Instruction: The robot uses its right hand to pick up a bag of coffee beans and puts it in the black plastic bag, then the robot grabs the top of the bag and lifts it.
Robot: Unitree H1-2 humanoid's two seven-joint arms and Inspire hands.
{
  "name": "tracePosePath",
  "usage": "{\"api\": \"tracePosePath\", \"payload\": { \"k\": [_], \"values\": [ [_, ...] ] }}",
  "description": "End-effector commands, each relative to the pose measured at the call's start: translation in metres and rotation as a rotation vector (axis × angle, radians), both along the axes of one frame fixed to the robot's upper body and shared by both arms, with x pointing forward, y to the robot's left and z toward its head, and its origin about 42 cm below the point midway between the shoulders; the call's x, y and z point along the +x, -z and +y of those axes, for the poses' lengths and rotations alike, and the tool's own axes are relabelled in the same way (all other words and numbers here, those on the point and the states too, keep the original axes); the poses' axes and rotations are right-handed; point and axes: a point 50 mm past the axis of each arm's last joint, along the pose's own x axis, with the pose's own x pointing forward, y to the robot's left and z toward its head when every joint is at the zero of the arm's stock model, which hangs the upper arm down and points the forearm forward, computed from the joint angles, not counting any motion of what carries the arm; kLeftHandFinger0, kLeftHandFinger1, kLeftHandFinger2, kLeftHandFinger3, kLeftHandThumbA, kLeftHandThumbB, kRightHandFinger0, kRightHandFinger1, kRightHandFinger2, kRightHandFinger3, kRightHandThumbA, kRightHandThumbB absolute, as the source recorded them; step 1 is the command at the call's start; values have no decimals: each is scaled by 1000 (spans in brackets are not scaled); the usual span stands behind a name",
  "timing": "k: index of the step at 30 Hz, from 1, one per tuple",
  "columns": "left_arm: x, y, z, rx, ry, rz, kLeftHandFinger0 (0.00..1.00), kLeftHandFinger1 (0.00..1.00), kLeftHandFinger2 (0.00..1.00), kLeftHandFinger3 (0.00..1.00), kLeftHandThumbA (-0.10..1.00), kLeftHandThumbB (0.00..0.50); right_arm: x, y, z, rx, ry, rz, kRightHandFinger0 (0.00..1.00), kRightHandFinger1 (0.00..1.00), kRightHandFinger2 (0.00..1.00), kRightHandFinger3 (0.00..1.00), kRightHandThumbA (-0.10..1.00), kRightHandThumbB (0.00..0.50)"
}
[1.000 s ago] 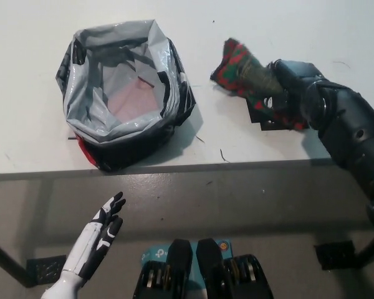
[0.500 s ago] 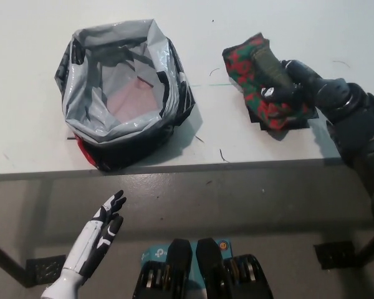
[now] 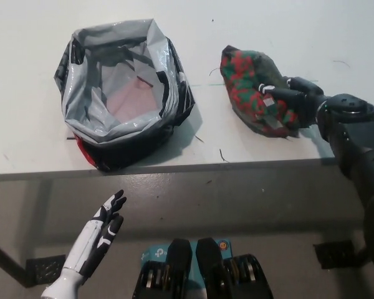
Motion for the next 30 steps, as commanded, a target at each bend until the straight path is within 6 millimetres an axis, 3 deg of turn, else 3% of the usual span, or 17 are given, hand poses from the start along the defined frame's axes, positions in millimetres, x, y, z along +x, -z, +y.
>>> {"api": "tracePosePath", "payload": {
  "k": [1,3,5,9,15,17,21,23,26,27,29,30],
  "values": [
    [5,-10,3,12,21,-48,1000,1000,1000,1000,1000,259,17,-63,21,259,-40,-104,0,362,868,687,-100,174],
    [5,-10,2,13,19,-47,1000,1000,1000,1000,1000,258,18,-68,23,278,-45,-113,0,353,845,645,-100,161],
    [4,-10,2,11,18,-46,1000,1000,1000,1000,1000,252,18,-75,26,292,-52,-129,0,341,817,732,-100,149],
    [4,-8,3,7,21,-44,1000,1000,1000,1000,1000,257,20,-95,32,360,-87,-176,0,283,725,565,-100,175],
    [2,-5,4,6,23,-39,1000,1000,1000,1000,1000,247,20,-128,42,419,-131,-239,0,237,682,663,-100,145],
    [1,-4,4,5,23,-37,1000,1000,1000,1000,1000,248,20,-138,46,429,-140,-252,0,211,645,616,-100,139],
    [-2,-1,3,1,29,-32,1000,1000,1000,1000,1000,240,18,-163,56,418,-179,-304,0,216,650,636,-100,114],
    [-1,-2,4,1,26,-36,1000,1000,1000,1000,1000,236,18,-176,62,424,-191,-319,0,283,744,761,-100,110],
    [0,-2,3,10,23,-41,1000,1000,1000,1000,1000,228,18,-206,78,396,-224,-367,0,339,775,941,-100,95],
    [0,-3,3,10,23,-42,1000,1000,1000,1000,1000,227,16,-219,88,371,-228,-376,0,335,777,1000,-100,121],
    [0,-3,3,8,23,-41,1000,1000,1000,1000,1000,227,15,-225,95,358,-229,-374,0,317,747,956,-100,120],
    [0,-2,2,3,27,-41,1000,1000,1000,1000,1000,232,14,-231,102,356,-230,-372,0,310,733,819,-100,130]
  ]
}}
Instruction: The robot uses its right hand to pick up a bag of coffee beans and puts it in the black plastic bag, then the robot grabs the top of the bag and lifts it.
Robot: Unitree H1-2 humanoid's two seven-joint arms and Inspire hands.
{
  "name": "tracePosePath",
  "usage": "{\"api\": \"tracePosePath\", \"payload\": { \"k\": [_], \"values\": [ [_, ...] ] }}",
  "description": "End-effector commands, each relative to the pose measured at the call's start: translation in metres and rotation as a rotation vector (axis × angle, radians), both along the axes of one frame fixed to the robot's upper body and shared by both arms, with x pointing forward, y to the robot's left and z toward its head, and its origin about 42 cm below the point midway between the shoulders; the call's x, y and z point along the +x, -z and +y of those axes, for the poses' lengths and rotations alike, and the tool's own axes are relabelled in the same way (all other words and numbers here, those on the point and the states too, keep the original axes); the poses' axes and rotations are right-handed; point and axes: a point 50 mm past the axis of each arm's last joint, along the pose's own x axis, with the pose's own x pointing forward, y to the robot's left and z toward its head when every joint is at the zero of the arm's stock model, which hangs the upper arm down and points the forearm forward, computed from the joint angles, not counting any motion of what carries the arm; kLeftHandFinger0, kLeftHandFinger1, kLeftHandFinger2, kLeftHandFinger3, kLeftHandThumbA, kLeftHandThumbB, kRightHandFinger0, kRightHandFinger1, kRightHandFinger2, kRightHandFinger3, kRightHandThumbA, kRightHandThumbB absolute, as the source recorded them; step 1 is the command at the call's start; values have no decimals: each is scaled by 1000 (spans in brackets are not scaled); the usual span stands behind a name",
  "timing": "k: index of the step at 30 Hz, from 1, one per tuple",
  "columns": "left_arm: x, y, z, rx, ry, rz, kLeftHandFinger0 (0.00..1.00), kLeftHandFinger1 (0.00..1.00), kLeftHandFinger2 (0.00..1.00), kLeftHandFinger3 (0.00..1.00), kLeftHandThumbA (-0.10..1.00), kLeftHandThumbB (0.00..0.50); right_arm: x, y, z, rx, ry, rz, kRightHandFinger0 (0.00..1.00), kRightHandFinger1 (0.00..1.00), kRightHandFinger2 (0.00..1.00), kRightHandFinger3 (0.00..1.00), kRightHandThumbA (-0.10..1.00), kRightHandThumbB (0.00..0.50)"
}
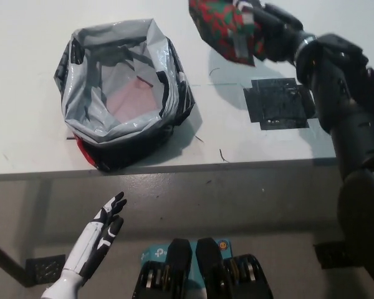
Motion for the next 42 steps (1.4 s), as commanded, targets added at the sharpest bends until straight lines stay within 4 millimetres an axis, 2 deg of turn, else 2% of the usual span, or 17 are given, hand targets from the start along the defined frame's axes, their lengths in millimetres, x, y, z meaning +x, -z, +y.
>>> {"api": "tracePosePath", "payload": {
  "k": [1,2,3,5,6,7,10,14,16,20,24,26,29,31,34,36,42],
  "values": [
    [-1,-6,0,-2,25,-53,1000,1000,1000,1000,1000,241,-5,-109,46,17,-68,-185,0,332,749,780,-100,141],
    [-2,-5,0,-5,25,-47,1000,1000,1000,1000,1000,248,-6,-111,54,-5,-68,-184,0,342,760,815,-100,143],
    [-2,-5,0,-6,26,-45,1000,1000,1000,1000,1000,249,-6,-114,60,-17,-69,-182,0,346,770,900,-100,152],
    [-6,-2,-2,-7,33,-36,1000,1000,1000,1000,1000,244,-8,-114,69,-40,-66,-176,0,343,785,884,-100,164],
    [-5,-3,-2,-6,35,-38,1000,1000,1000,1000,1000,242,-8,-115,72,-50,-66,-180,0,346,788,834,-100,166],
    [-3,-3,-2,0,36,-42,1000,1000,1000,1000,1000,249,-9,-118,87,-94,-80,-195,0,342,782,712,-100,169],
    [-5,-3,-2,9,36,-42,1000,1000,1000,1000,1000,255,-12,-118,102,-130,-100,-210,0,321,748,606,-100,168],
    [-2,-6,-2,17,43,-49,1000,1000,1000,1000,1000,261,-16,-117,124,-192,-119,-235,0,376,802,697,-100,199],
    [-2,-6,-2,23,47,-57,1000,1000,1000,1000,1000,252,-17,-112,132,-246,-133,-256,0,365,773,622,-100,214],
    [-4,-6,-3,34,61,-67,1000,1000,1000,1000,1000,241,-21,-105,146,-409,-152,-329,36,437,784,656,-100,197],
    [1,-9,-6,33,69,-75,1000,1000,1000,1000,1000,247,-23,-104,155,-500,-162,-374,41,443,743,641,-100,201],
    [2,-11,-7,36,73,-75,1000,1000,1000,1000,1000,245,-24,-102,160,-556,-169,-395,2,409,683,580,-100,198],
    [4,-13,-6,39,75,-79,1000,1000,1000,1000,1000,245,-24,-101,163,-592,-183,-415,0,372,647,592,-100,186],
    [5,-14,-7,39,77,-81,1000,1000,1000,1000,1000,245,-25,-99,166,-637,-179,-434,0,352,623,585,-100,200],
    [7,-15,-7,40,80,-86,1000,1000,1000,1000,1000,239,-25,-94,168,-658,-173,-426,0,358,656,633,-100,197],
    [8,-16,-7,51,89,-97,1000,1000,1000,1000,1000,232,-25,-89,168,-691,-170,-427,3,409,712,682,-100,186],
    [10,-18,-8,68,105,-107,1000,1000,1000,1000,1000,210,-27,-76,171,-708,-198,-441,0,340,672,643,-100,199]
  ]
}}
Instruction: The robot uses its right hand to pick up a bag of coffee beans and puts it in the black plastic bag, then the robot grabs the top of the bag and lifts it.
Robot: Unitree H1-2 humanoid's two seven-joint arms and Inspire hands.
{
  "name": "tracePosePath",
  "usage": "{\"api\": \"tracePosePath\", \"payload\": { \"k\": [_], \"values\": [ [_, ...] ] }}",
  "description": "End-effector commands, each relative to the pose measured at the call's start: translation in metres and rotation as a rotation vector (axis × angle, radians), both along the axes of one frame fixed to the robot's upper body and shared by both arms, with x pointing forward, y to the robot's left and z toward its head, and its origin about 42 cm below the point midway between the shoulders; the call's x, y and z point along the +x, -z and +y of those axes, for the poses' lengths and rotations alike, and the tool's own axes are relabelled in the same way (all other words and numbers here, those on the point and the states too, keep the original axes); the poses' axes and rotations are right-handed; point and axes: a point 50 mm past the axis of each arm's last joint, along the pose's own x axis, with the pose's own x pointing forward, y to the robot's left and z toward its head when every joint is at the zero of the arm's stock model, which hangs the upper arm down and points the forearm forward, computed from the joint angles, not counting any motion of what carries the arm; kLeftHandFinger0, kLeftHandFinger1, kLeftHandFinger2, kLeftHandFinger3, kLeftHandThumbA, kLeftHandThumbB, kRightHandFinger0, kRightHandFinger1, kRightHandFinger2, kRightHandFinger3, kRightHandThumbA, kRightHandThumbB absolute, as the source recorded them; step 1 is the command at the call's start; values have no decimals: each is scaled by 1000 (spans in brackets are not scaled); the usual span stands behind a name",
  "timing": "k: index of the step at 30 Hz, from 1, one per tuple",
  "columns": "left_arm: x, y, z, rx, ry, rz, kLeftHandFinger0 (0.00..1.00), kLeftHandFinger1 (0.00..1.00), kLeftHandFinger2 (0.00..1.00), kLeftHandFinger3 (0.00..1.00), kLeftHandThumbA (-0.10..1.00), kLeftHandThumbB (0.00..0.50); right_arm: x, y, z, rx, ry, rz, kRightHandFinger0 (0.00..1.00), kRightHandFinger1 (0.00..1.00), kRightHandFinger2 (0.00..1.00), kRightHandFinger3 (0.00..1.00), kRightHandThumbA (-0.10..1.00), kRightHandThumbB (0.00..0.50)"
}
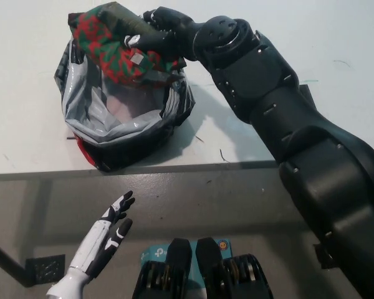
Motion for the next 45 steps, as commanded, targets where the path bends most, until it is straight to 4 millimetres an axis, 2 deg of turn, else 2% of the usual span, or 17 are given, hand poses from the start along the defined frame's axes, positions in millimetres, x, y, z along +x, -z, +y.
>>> {"api": "tracePosePath", "payload": {
  "k": [1,5,11,13,20,23,24,25,26,27,28,29,30,32,34,36,45],
  "values": [
    [6,-14,0,38,54,-74,1000,1000,1000,1000,1000,210,-6,-53,23,9,-77,-198,0,331,678,657,-100,199],
    [11,-17,1,40,54,-79,1000,1000,1000,1000,1000,203,-8,-53,26,21,-92,-195,0,333,704,698,-100,199],
    [15,-20,0,33,62,-80,1000,1000,1000,1000,986,193,-9,-49,28,18,-88,-189,0,412,823,892,-100,197],
    [14,-21,-1,36,63,-78,1000,1000,1000,1000,977,187,-9,-47,28,-2,-90,-207,27,450,850,906,-100,205],
    [14,-22,-1,39,68,-84,1000,1000,1000,1000,970,191,-9,-42,29,-3,-72,-174,21,450,803,885,-100,184],
    [14,-23,-1,37,68,-82,1000,1000,1000,1000,968,193,-8,-38,28,39,-81,-109,0,416,744,750,-91,179],
    [15,-23,-1,38,69,-82,1000,1000,1000,1000,968,192,-8,-37,28,58,-81,-86,5,424,749,780,-70,173],
    [15,-23,0,38,69,-81,1000,1000,1000,1000,967,191,-8,-37,28,71,-81,-72,1,410,712,663,-49,172],
    [16,-23,-1,38,69,-83,1000,1000,1000,1000,964,186,-8,-37,28,90,-75,-51,0,372,655,635,52,189],
    [17,-24,-1,37,70,-84,1000,1000,1000,1000,963,185,-8,-37,28,112,-69,-28,102,457,771,763,106,213],
    [16,-23,-1,36,71,-80,1000,1000,1000,1000,964,193,-8,-34,27,124,-70,-6,326,616,873,829,201,224],
    [15,-22,-2,34,72,-77,1000,1000,1000,1000,964,197,-8,-31,26,134,-74,14,415,731,1000,989,253,237],
    [13,-21,-2,36,75,-79,1000,1000,1000,1000,975,206,-8,-26,24,125,-97,33,521,888,1000,1000,359,250],
    [12,-20,-2,37,77,-80,1000,1000,1000,1000,980,213,-8,-23,23,97,-123,33,561,922,1000,1000,426,244],
    [12,-20,-2,37,76,-77,1000,1000,1000,1000,981,214,-8,-21,20,73,-146,26,692,1000,1000,1000,461,253],
    [16,-24,-2,43,74,-79,999,1000,1000,1000,977,219,-6,-23,16,66,-161,19,781,1000,1000,1000,488,227],
    [17,-25,-1,68,86,-103,977,1000,1000,1000,993,204,-2,-25,6,63,-155,29,886,1000,1000,1000,506,211]
  ]
}}
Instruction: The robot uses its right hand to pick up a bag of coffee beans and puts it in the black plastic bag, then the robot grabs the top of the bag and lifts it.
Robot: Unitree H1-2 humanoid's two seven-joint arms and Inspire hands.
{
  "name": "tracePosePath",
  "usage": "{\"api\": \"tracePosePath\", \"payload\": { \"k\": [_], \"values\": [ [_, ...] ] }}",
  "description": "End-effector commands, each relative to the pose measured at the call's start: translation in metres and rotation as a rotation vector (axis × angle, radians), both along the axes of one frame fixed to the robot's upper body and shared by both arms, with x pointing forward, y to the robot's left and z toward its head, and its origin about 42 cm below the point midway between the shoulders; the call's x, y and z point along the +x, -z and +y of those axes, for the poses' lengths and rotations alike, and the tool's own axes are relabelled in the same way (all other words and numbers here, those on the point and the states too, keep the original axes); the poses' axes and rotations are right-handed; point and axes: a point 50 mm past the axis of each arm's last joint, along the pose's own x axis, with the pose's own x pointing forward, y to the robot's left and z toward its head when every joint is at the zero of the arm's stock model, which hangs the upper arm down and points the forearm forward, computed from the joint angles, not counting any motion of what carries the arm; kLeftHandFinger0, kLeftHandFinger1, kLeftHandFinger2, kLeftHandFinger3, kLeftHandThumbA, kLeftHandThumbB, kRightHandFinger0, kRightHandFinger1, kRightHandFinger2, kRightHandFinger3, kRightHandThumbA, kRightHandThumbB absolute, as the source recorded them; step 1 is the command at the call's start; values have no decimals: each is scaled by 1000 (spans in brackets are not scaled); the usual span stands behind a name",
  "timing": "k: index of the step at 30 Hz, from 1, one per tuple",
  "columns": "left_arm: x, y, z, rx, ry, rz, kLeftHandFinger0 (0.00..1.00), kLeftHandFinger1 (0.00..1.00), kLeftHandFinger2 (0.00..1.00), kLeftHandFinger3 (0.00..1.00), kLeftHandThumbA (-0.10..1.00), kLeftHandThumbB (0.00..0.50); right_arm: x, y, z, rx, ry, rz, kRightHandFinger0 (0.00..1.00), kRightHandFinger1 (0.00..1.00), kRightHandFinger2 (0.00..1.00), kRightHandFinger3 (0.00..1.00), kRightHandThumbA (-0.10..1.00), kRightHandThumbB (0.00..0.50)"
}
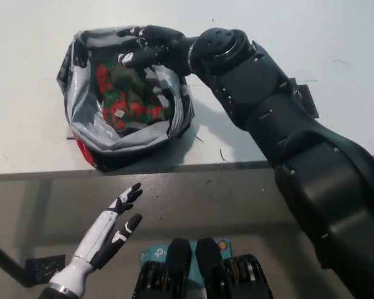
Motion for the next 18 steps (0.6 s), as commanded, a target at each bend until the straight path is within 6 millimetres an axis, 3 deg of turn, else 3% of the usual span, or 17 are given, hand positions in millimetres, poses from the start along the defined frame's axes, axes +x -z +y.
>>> {"api": "tracePosePath", "payload": {
  "k": [1,4,9,10,12,16,18],
  "values": [
    [4,-14,3,39,33,-75,976,1000,1000,1000,995,203,3,-41,0,27,-48,-80,888,1000,1000,1000,502,196],
    [5,-14,4,42,32,-79,962,1000,1000,1000,999,205,3,-41,-2,12,-42,-101,832,1000,1000,1000,501,211],
    [6,-15,4,48,35,-80,948,1000,1000,1000,1000,200,5,-41,-4,-56,-15,-194,872,1000,1000,1000,463,186],
    [5,-15,5,53,32,-78,946,1000,1000,1000,1000,202,4,-43,-3,-122,-3,-277,1000,1000,1000,1000,491,203],
    [4,-15,6,57,31,-78,944,1000,1000,1000,1000,203,4,-43,-1,-195,23,-372,1000,1000,1000,1000,527,235],
    [5,-14,5,70,52,-68,940,1000,1000,1000,1000,199,-9,-31,11,-490,213,-889,1000,1000,1000,1000,679,307],
    [4,-14,5,71,53,-69,932,1000,1000,1000,1000,192,-12,-26,15,-516,231,-923,1000,1000,1000,1000,756,379]
  ]
}}
